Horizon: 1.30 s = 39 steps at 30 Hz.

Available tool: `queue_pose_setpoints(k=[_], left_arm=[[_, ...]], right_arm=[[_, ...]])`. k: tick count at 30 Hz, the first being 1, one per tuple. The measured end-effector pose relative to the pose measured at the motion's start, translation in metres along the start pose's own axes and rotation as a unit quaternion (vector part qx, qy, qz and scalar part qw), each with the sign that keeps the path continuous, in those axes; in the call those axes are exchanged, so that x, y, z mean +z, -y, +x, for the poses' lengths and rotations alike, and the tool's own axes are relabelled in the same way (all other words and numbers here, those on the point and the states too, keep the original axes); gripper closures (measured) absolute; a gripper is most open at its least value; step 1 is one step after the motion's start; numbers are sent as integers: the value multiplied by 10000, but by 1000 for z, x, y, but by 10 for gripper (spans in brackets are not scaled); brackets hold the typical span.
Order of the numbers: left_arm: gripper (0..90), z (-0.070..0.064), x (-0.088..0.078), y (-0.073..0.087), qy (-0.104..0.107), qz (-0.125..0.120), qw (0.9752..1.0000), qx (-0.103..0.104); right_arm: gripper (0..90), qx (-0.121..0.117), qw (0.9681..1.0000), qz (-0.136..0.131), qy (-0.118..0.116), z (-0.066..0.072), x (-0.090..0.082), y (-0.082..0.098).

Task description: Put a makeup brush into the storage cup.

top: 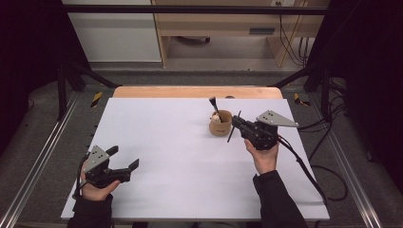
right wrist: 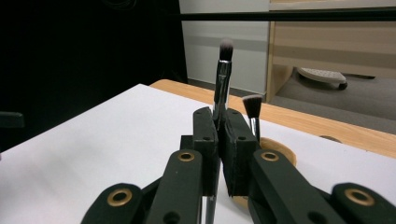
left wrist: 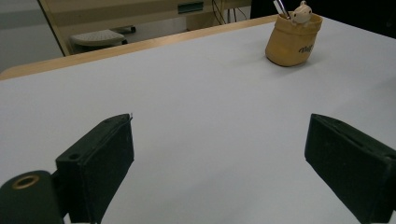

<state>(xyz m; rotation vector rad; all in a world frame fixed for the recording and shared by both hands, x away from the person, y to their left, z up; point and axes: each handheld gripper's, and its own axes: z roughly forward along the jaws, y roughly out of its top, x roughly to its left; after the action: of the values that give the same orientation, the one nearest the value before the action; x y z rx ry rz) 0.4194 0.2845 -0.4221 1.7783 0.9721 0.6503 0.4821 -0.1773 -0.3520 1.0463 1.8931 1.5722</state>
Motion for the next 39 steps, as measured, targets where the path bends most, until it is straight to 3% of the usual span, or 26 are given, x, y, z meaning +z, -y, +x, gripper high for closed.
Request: queue_pose_setpoints(k=[39], left_arm=[[74,-1,3,1,108,13,9999,38]], right_arm=[[853,20,9974,-6,724,-32,43,-25]])
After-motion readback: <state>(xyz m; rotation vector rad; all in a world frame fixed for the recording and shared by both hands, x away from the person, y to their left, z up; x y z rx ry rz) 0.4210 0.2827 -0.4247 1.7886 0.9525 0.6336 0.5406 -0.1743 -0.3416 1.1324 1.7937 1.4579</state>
